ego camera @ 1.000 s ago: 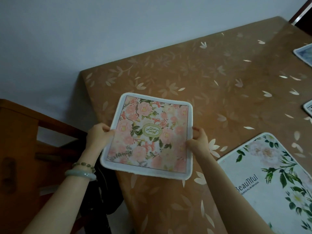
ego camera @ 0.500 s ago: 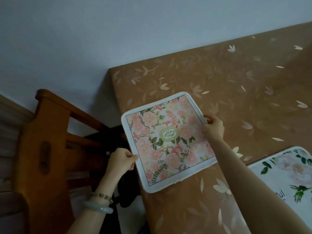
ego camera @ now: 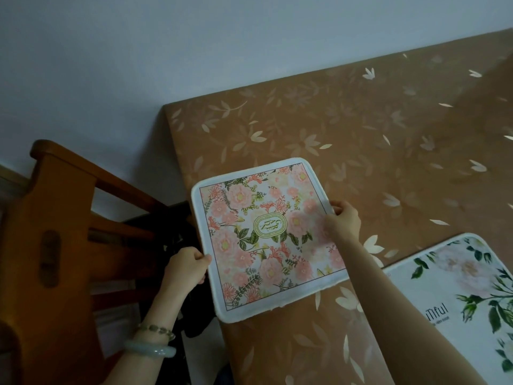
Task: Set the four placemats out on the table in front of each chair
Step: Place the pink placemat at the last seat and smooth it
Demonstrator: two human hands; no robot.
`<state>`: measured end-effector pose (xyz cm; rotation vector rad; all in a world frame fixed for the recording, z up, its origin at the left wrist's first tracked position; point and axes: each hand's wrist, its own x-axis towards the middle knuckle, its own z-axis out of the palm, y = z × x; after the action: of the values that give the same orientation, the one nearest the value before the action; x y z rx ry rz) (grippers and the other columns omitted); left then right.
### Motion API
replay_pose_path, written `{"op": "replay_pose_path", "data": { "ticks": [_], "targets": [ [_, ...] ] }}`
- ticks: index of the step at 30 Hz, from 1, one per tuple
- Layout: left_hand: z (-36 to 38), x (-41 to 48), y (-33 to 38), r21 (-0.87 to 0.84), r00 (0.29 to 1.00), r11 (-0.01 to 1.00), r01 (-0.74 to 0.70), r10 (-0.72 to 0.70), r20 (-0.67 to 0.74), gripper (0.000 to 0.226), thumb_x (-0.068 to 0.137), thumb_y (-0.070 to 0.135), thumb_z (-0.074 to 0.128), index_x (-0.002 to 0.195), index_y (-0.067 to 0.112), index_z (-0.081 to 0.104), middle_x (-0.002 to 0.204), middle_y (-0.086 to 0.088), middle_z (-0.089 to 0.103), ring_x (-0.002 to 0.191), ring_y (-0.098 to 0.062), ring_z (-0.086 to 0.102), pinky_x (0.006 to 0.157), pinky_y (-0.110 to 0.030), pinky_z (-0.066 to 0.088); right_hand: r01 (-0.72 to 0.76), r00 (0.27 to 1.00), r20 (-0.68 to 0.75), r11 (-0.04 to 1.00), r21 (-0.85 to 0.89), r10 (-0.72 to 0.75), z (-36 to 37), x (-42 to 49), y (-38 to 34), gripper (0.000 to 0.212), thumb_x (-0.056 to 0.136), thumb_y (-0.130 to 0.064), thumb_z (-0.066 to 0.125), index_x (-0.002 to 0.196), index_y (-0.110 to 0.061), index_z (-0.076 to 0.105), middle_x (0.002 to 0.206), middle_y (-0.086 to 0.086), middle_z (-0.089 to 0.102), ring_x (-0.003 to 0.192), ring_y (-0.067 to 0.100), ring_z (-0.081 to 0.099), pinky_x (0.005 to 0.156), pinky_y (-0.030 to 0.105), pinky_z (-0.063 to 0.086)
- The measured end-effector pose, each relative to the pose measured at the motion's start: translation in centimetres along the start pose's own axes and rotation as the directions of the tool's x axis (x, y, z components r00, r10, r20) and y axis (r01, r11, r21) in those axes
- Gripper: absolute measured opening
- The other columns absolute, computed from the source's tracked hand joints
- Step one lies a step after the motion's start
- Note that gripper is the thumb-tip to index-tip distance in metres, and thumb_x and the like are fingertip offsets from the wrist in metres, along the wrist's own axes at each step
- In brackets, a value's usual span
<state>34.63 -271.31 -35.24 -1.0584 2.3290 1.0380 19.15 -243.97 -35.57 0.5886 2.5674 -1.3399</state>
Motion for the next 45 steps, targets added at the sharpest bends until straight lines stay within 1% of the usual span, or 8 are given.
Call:
{"op": "replay_pose_path", "data": {
  "ticks": [6,11,15,19,22,27,37,45],
  "targets": [
    [0.4,-0.7,0.0,-0.12,0.996,0.993,-0.023,0.012,-0.089,0.023,0.089,0.017,0.064,0.067,0.014,0.058,0.068,-0.005,0.069,0.056,-0.016,0.069,0.056,-0.03,0.06,0.012,1.0,0.023,0.999,-0.035,-0.011,0.0,-0.3,0.4,0.037,0.086,-0.008,0.055,0.122,-0.009,0.061,0.107,0.01,0.064,0.09,0.024,0.063,0.077,0.037,0.055],
    [0.4,-0.6,0.3,-0.157,0.996,0.987,-0.019,0.006,-0.088,0.019,0.088,0.012,0.066,0.071,0.014,0.057,0.079,-0.008,0.07,0.064,-0.021,0.071,0.062,-0.036,0.061,0.022,1.0,0.017,0.963,-0.27,-0.018,0.0,-0.6,0.7,0.058,0.079,-0.002,0.046,0.133,-0.02,0.054,0.13,0.014,0.043,0.124,0.036,0.036,0.111,0.049,0.028],
    [0.4,-0.5,1.1,0.115,0.983,0.99,-0.076,0.094,-0.157,0.045,0.084,0.019,0.067,0.123,0.007,0.047,0.121,-0.014,0.055,0.108,-0.032,0.057,0.081,-0.038,0.049,0.112,0.994,0.036,0.898,-0.426,-0.107,0.1,-1.0,0.5,0.061,0.081,-0.008,0.049,0.139,-0.024,0.047,0.146,0.014,0.03,0.133,0.037,0.025,0.112,0.048,0.015],
    [0.2,1.0,4.4,0.208,0.863,0.9,-0.382,0.428,-0.267,0.07,0.086,0.036,0.063,0.143,0.01,0.032,0.154,-0.015,0.025,0.141,-0.036,0.022,0.112,-0.046,0.023,0.435,0.899,0.216,0.731,-0.526,-0.38,1.7,-0.1,-1.3,0.058,0.094,-0.041,0.049,0.148,-0.035,0.029,0.161,0.012,0.006,0.148,0.032,0.002,0.116,0.054,0.001],
    [0.9,4.3,6.9,0.346,0.829,0.811,-0.472,0.542,-0.138,0.074,0.093,0.054,0.043,0.153,0.022,0.014,0.163,-0.008,-0.003,0.149,-0.028,-0.007,0.116,-0.044,-0.006,0.641,0.767,0.43,0.537,-0.549,-0.476,3.4,1.6,-3.0,0.056,0.097,-0.053,0.036,0.15,-0.042,0.02,0.163,0.008,-0.003,0.149,0.029,-0.01,0.116,0.055,-0.008],
    [2.3,8.2,7.5,0.525,0.845,0.733,-0.433,0.532,-0.046,0.072,0.093,0.067,0.017,0.153,0.032,0.0,0.162,-0.006,-0.011,0.148,-0.027,-0.015,0.116,-0.047,-0.013,0.724,0.689,0.595,0.414,-0.551,-0.414,5.8,4.1,-3.8,0.056,0.095,-0.062,0.027,0.148,-0.048,0.013,0.163,0.006,-0.006,0.148,0.03,-0.012,0.115,0.056,-0.011],
    [1.8,8.2,7.8,0.508,0.868,0.753,-0.418,0.496,-0.022,0.065,0.095,0.06,0.016,0.153,0.035,0.002,0.163,-0.004,-0.01,0.148,-0.027,-0.015,0.117,-0.048,-0.013,0.724,0.688,0.63,0.4,-0.563,-0.359,6.3,4.8,-4.1,0.062,0.093,-0.067,0.027,0.149,-0.049,0.008,0.163,0.007,-0.009,0.148,0.029,-0.015,0.116,0.054,-0.013],
    [4.2,1.6,3.4,0.4,0.898,0.843,-0.36,0.429,-0.095,0.078,0.096,0.058,0.025,0.153,0.013,-0.002,0.159,-0.025,-0.009,0.147,-0.036,-0.012,0.116,-0.043,-0.011,0.644,0.756,0.555,0.546,-0.536,-0.346,-1.5,1.0,2.2,0.071,0.092,-0.066,0.028,0.153,-0.036,0.006,0.163,0.005,-0.01,0.148,0.026,-0.018,0.119,0.047,-0.009]
  ]
}}
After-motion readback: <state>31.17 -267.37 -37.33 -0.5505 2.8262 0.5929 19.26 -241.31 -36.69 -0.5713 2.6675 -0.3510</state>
